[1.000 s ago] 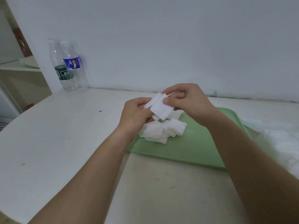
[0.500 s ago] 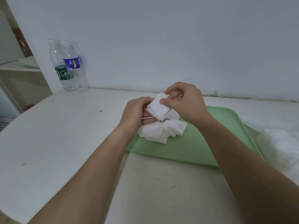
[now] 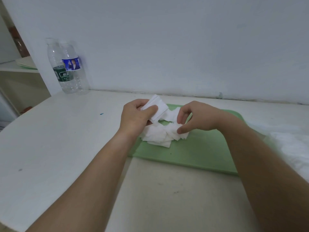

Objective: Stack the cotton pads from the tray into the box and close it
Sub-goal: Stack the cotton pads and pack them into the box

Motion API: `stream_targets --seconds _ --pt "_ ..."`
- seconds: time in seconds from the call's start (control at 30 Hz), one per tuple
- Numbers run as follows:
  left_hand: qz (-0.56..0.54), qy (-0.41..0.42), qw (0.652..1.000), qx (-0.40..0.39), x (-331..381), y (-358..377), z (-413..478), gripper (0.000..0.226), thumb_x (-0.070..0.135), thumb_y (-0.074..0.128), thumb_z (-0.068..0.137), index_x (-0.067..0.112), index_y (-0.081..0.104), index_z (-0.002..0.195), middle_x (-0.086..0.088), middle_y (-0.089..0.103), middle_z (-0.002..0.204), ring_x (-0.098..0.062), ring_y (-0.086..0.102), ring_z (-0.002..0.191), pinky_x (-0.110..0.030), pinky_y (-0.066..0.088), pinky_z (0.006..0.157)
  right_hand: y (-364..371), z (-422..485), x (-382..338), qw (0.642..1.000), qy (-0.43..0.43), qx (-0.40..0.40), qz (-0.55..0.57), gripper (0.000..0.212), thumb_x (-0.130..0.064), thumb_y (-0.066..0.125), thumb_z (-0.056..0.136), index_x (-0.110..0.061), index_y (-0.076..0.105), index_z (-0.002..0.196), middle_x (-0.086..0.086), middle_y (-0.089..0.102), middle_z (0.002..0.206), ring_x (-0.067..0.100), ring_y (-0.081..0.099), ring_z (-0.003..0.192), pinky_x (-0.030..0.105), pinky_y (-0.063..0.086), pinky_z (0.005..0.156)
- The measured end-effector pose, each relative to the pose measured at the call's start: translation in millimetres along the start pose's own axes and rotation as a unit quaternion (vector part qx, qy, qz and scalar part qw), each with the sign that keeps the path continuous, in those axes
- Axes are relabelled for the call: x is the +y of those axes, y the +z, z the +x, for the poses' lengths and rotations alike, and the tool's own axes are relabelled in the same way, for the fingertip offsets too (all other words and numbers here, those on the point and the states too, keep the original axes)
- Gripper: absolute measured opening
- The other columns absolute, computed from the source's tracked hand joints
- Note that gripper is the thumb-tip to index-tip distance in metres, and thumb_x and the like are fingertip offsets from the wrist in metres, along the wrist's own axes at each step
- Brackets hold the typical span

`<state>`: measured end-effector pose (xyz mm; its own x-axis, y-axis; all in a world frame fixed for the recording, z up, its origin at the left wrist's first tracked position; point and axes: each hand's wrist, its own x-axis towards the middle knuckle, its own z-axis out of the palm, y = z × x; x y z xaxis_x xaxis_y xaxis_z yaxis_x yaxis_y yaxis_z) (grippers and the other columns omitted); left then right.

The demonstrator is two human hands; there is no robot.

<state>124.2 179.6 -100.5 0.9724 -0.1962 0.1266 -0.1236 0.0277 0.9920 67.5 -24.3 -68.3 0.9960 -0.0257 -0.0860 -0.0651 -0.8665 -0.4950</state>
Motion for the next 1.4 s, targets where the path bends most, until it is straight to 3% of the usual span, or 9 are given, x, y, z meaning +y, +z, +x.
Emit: stream_targets --seconds 0.2,0.37,0.53,0.73,0.93,1.1,1.2,1.3,1.4 --pt "0.006 0.002 1.0 0.004 -2 0 1 0.013 0.011 0.073 0.086 0.02 0.074 0.095 -0.002 0.077 0.093 -0.015 0.073 0.082 -0.039 0.063 0.081 10 3 1 1.0 0.019 -0.014 -0.017 0.036 -0.041 0.09 0.061 -0.031 0.066 0.086 -0.009 0.068 0.098 0.011 0.067 0.086 0.026 0.05 0.067" --pt "0.006 0.002 1.0 -0.001 -1 0 1 0.013 0.01 0.073 0.086 0.022 0.074 0.091 -0.001 0.076 0.091 -0.014 0.072 0.081 -0.036 0.064 0.079 11 6 5 1.0 0.022 -0.009 -0.015 0.031 -0.022 0.08 0.073 -0.029 0.061 0.097 -0.01 0.066 0.097 0.01 0.064 0.083 0.026 0.047 0.064" --pt "0.005 -0.001 1.0 0.005 -2 0 2 0.014 0.011 0.073 0.086 0.023 0.073 0.093 0.0 0.075 0.091 -0.011 0.072 0.078 -0.032 0.063 0.074 2 7 11 0.998 0.016 0.061 -0.005 0.021 -0.015 0.067 0.08 -0.024 0.065 0.099 -0.005 0.066 0.098 0.008 0.059 0.079 0.023 0.042 0.062" --pt "-0.003 -0.007 1.0 0.008 -1 1 1 0.015 0.011 0.073 0.086 0.02 0.072 0.097 -0.001 0.074 0.092 -0.011 0.07 0.076 -0.026 0.06 0.066 -6 4 19 0.977 0.045 0.126 0.166 0.017 -0.007 0.054 0.085 -0.019 0.055 0.098 0.002 0.064 0.09 0.019 0.059 0.073 0.036 0.056 0.068" --pt "-0.011 -0.009 1.0 0.002 2 2 -1 0.014 0.008 0.072 0.087 0.022 0.07 0.092 -0.003 0.072 0.09 -0.015 0.07 0.077 -0.024 0.058 0.062 3 4 23 0.935 0.041 0.05 0.349 0.026 0.008 0.043 0.086 -0.017 0.049 0.088 0.007 0.048 0.076 0.019 0.045 0.062 0.027 0.05 0.055" --pt "-0.007 -0.013 1.0 -0.006 2 2 -2 0.013 0.008 0.071 0.088 0.02 0.07 0.093 -0.005 0.073 0.093 -0.017 0.07 0.08 -0.023 0.058 0.062 12 7 21 0.916 0.026 0.014 0.4 0.039 0.013 0.037 0.083 -0.012 0.064 0.069 0.012 0.041 0.08 0.019 0.04 0.061 0.027 0.053 0.056" --pt "-0.006 -0.016 1.0 -0.004 2 2 -2 0.013 0.009 0.071 0.088 0.021 0.07 0.094 -0.005 0.073 0.095 -0.019 0.071 0.082 -0.025 0.059 0.064 7 5 14 0.898 0.018 0.045 0.438 0.035 0.005 0.043 0.084 -0.007 0.074 0.073 0.011 0.06 0.083 0.02 0.054 0.066 0.033 0.057 0.062" --pt "-0.005 -0.021 1.0 -0.002 1 2 -2 0.013 0.01 0.072 0.087 0.021 0.07 0.094 -0.007 0.074 0.098 -0.021 0.072 0.085 -0.026 0.06 0.065 -3 3 7 0.891 -0.024 0.063 0.449 0.014 -0.01 0.064 0.085 -0.009 0.075 0.078 0.011 0.066 0.09 0.021 0.063 0.08 0.04 0.058 0.075" --pt "0.0 -0.029 1.0 -0.011 0 1 -1 0.013 0.011 0.072 0.087 0.02 0.072 0.097 -0.007 0.076 0.099 -0.022 0.074 0.086 -0.027 0.059 0.065 -11 -1 -1 0.897 -0.09 0.06 0.428 0.012 -0.005 0.074 0.079 -0.016 0.076 0.082 0.012 0.069 0.089 0.023 0.064 0.088 0.042 0.054 0.085"
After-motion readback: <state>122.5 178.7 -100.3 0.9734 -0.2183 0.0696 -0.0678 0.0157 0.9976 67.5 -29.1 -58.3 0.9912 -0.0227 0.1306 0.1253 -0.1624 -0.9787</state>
